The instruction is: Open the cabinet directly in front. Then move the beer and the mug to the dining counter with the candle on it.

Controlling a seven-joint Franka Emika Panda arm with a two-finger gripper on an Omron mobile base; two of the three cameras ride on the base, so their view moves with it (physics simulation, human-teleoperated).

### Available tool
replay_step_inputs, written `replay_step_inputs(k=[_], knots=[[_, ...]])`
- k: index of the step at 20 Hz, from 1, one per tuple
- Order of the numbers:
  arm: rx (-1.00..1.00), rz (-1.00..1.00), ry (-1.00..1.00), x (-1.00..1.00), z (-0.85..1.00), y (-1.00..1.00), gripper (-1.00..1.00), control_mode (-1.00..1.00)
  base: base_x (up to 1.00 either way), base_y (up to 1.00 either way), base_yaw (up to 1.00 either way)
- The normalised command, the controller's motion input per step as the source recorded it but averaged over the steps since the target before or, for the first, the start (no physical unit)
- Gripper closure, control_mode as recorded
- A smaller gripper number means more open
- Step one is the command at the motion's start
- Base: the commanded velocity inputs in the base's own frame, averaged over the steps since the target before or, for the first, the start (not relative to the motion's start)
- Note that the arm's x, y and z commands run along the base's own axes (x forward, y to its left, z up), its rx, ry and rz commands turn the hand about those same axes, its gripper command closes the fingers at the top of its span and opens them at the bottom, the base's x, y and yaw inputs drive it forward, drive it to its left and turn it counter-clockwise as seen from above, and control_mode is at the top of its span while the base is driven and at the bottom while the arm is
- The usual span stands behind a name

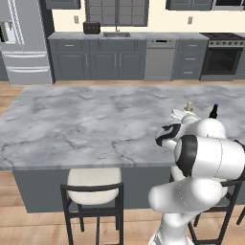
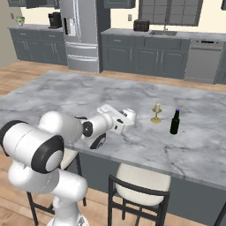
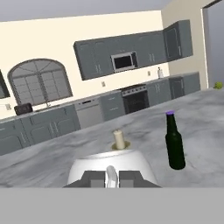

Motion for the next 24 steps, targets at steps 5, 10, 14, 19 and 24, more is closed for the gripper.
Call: replay_step_inputs(k=[5, 10, 14, 19, 24], knots=[[0.0, 0.0, -0.05, 0.0, -0.02, 0.0, 1.0, -1.0, 0.0, 0.0, 0.0], [0.0, 0.0, -0.07, 0.0, -0.08, 0.0, 1.0, -1.0, 0.0, 0.0, 0.0], [-0.02, 0.0, -0.14, 0.0, -0.4, 0.0, 1.0, -1.0, 0.0, 0.0, 0.0], [-0.11, 0.0, -0.02, -0.02, -0.58, 0.0, 1.0, -1.0, 0.0, 0.0, 0.0], [-0.06, 0.0, 0.0, 0.0, -0.24, 0.0, 1.0, -1.0, 0.0, 0.0, 0.0]])
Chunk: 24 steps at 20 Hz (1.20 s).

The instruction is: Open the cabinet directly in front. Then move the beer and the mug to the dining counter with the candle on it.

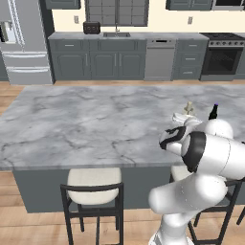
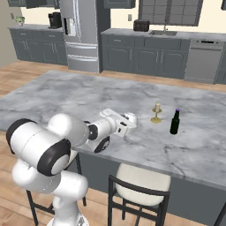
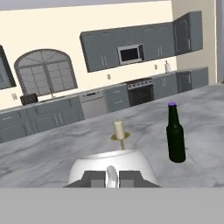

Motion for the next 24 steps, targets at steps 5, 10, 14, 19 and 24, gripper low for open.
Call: replay_step_inputs(k=[5, 10, 14, 19, 24], knots=[[0.0, 0.0, 0.0, 0.0, -0.2, 0.0, 1.0, -1.0, 0.0, 0.0, 0.0], [-0.06, 0.0, 0.0, 0.0, -0.45, -0.02, 1.0, -1.0, 0.0, 0.0, 0.0], [-0.01, 0.0, 0.0, 0.01, -0.13, 0.0, 1.0, -1.0, 0.0, 0.0, 0.0], [0.0, 0.0, -0.02, 0.0, -0.22, 0.0, 1.0, -1.0, 0.0, 0.0, 0.0], [-0.03, 0.0, 0.0, 0.03, -0.23, 0.0, 1.0, -1.0, 0.0, 0.0, 0.0]])
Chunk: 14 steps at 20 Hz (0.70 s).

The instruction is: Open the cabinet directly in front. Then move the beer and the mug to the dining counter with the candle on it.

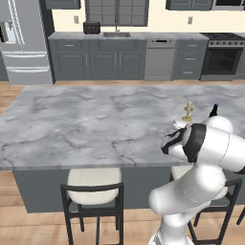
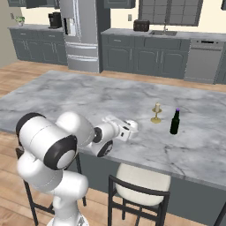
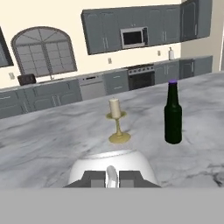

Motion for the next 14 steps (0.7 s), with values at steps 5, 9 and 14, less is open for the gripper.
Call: replay_step_inputs(k=[5, 9, 14], knots=[[-0.02, 0.0, 0.0, 0.12, -0.24, 0.0, 1.0, -1.0, 0.0, 0.0, 0.0], [-0.03, 0.0, 0.0, 0.22, -0.31, 0.0, 1.0, -1.0, 0.0, 0.0, 0.0], [-0.01, 0.0, 0.0, 0.26, -0.34, 0.0, 1.0, -1.0, 0.0, 0.0, 0.0]])
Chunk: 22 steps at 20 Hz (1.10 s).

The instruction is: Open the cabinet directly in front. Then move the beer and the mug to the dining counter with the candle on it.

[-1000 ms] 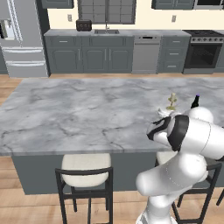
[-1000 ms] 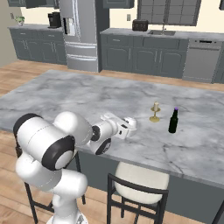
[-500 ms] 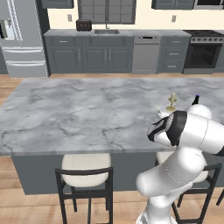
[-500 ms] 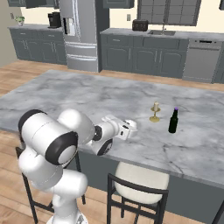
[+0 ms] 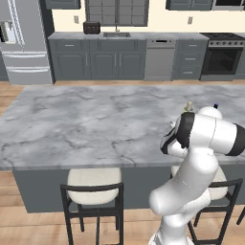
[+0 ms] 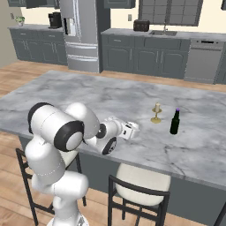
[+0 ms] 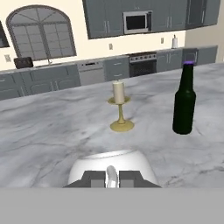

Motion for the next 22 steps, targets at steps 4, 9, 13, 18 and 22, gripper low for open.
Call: replay_step_inputs(k=[4, 9, 13, 18, 22], knots=[[0.0, 0.0, -0.01, 0.01, -0.03, 0.0, 1.0, -1.0, 0.0, 0.0, 0.0], [0.0, 0.0, -0.01, 0.01, -0.22, 0.0, 1.0, -1.0, 0.0, 0.0, 0.0], [0.0, 0.0, -0.14, 0.0, -0.3, 0.0, 1.0, -1.0, 0.0, 0.0, 0.0], [0.0, 0.0, -0.29, 0.0, -0.12, 0.0, 1.0, -1.0, 0.0, 0.0, 0.0], [0.04, 0.0, -0.31, 0.01, -0.02, 0.0, 1.0, -1.0, 0.0, 0.0, 0.0]])
